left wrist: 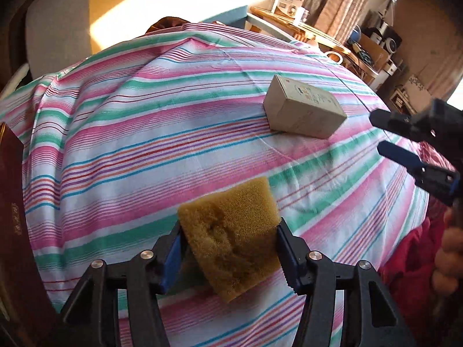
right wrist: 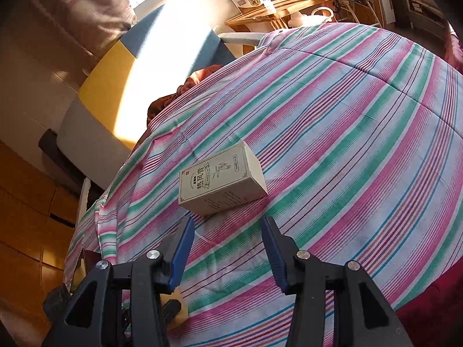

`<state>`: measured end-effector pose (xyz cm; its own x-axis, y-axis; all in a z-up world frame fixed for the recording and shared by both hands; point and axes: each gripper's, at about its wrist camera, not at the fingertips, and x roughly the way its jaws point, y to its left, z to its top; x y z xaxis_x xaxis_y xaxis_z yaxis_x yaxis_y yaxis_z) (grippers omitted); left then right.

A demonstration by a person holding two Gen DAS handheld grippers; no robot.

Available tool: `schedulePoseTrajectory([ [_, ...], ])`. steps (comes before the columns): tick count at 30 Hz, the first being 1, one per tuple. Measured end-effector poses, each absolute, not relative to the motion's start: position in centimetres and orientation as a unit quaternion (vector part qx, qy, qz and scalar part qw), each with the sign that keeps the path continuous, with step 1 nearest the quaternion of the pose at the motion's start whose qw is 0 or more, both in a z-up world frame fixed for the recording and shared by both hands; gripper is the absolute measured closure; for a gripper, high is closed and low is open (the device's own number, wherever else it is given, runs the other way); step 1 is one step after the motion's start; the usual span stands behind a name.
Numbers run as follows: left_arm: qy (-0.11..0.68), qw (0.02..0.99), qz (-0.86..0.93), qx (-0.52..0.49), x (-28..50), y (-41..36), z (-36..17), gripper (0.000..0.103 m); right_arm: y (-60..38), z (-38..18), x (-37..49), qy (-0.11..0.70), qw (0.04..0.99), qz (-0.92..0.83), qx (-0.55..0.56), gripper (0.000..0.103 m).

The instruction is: Organize objects

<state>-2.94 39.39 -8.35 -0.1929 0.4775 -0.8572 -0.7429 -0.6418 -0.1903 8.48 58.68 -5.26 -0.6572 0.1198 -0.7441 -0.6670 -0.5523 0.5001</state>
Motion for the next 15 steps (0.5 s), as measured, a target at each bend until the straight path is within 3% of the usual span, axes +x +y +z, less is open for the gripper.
schedulePoseTrajectory([
  [4, 0.142, 0.405, 0.772, -0.468, -2.2, 36.9, -8.5, 0.044, 58.2, -5.6, 7.8, 0.389, 0.244, 0.814, -0.355, 0.051],
  [6, 0.136, 0.411, 0.776, -0.458, -2.1, 36.6, -8.8, 0.044, 57.7, -5.6, 7.6, 0.377, 0.245, 0.816, -0.363, 0.04],
  [9, 0.138, 0.416, 0.781, -0.445, -2.1, 37.1, -9.2, 0.044, 57.0, -4.9, 7.0, 0.346, 0.242, 0.825, -0.377, 0.036],
  [11, 0.135, 0.42, 0.781, -0.441, -2.1, 36.9, -9.3, 0.044, 56.4, -3.8, 5.7, 0.285, 0.226, 0.84, -0.403, 0.033],
  [15, 0.123, 0.427, 0.779, -0.442, -2.3, 36.6, -9.4, 0.044, 55.2, -2.4, 1.4, 0.08, 0.155, 0.865, -0.471, 0.028],
])
